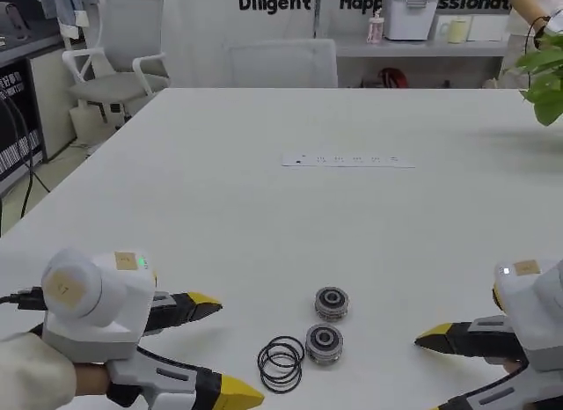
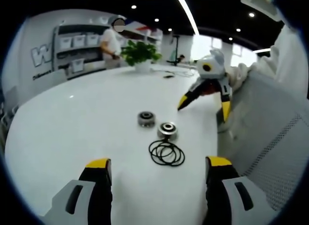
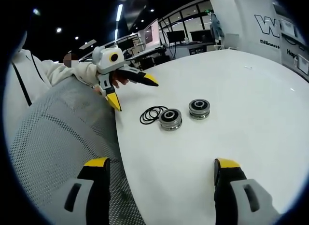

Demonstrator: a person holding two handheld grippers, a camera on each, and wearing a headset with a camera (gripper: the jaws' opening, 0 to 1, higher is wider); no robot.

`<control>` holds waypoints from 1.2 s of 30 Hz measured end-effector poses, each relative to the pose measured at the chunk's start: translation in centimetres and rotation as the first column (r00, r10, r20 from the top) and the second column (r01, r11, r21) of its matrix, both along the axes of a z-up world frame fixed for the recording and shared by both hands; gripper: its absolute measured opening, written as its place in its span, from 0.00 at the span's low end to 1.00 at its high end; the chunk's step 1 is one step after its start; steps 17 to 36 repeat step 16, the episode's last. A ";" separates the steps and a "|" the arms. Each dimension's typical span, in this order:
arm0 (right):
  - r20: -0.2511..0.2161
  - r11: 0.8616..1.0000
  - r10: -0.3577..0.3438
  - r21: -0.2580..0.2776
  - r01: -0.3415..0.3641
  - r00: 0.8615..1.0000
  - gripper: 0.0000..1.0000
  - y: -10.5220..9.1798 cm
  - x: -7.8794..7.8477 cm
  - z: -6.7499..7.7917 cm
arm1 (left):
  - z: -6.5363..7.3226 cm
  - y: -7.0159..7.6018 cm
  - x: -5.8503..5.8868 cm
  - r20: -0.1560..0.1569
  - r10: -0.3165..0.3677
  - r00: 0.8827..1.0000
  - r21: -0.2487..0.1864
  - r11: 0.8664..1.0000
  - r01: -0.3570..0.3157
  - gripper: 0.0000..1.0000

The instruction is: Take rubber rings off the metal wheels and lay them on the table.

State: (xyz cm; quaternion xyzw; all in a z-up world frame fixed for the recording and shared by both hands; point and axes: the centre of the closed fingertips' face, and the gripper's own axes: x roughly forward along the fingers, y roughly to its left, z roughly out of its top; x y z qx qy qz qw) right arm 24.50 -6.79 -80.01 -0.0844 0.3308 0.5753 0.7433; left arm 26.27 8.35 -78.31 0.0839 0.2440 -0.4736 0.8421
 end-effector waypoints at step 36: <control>0.026 1.000 -0.009 -0.012 0.009 1.000 0.84 -0.2 0.3 0.2 | 0.0 0.3 0.2 0.012 0.014 1.000 0.013 1.000 -0.014 0.79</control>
